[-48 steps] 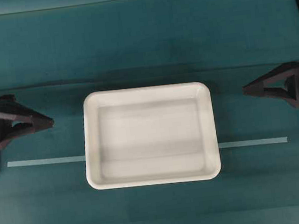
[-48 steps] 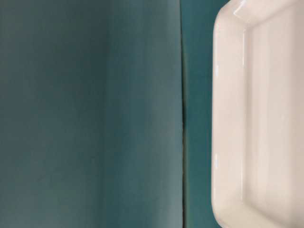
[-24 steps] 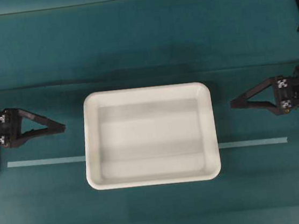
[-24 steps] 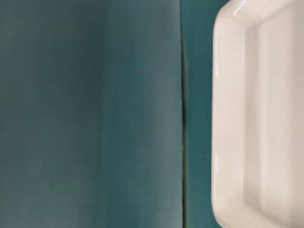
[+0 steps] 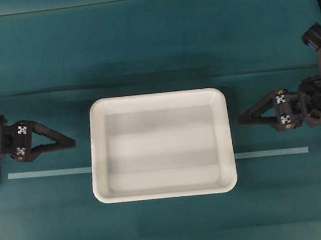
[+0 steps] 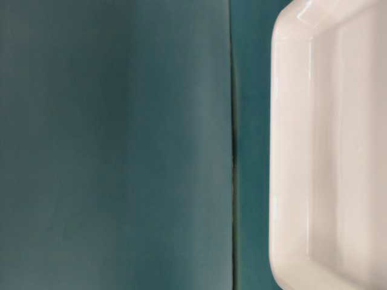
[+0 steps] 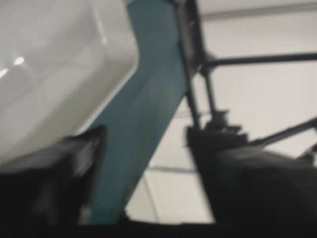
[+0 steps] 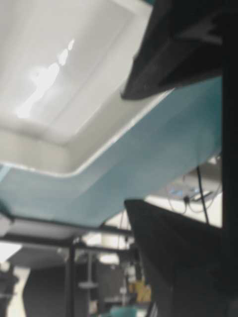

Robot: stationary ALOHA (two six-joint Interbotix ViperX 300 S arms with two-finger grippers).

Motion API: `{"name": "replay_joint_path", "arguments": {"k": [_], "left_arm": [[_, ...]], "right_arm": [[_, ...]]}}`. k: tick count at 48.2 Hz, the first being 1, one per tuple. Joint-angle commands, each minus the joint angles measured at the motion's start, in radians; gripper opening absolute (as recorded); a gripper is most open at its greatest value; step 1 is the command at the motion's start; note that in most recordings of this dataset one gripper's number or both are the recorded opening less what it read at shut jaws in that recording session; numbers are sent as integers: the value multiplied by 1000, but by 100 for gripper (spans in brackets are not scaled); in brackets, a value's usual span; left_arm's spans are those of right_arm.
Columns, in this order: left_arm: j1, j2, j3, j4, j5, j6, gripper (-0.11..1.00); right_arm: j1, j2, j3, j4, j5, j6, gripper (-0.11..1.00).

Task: Lift the white case with both hands.
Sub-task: 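Open both grippers and position them over the tray's side walls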

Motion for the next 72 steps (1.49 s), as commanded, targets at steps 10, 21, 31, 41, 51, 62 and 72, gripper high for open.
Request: {"name": "replay_joint_path", "arguments": {"k": [10,21,31,41,51,62,72], "left_arm": [[14,110,46,11,-29,35,91],[38,233,107,11,-167,46,94],[57,357,140,11,-295,46,94],[78,439,146,11,-394,49,94],[80,491,140,11,-434,49,94],[80,541,127,11,-459,51,94],[81,597,97,8,-488,52,94]], "right_arm": [[-3,156,31,3,-29,-2,89],[17,275,41,3,-158,15,89],[44,325,109,3,-225,77,89],[57,353,173,3,-345,143,89],[55,433,166,9,-439,152,89],[57,517,140,14,-502,175,89],[55,578,123,15,-565,201,89]]}}
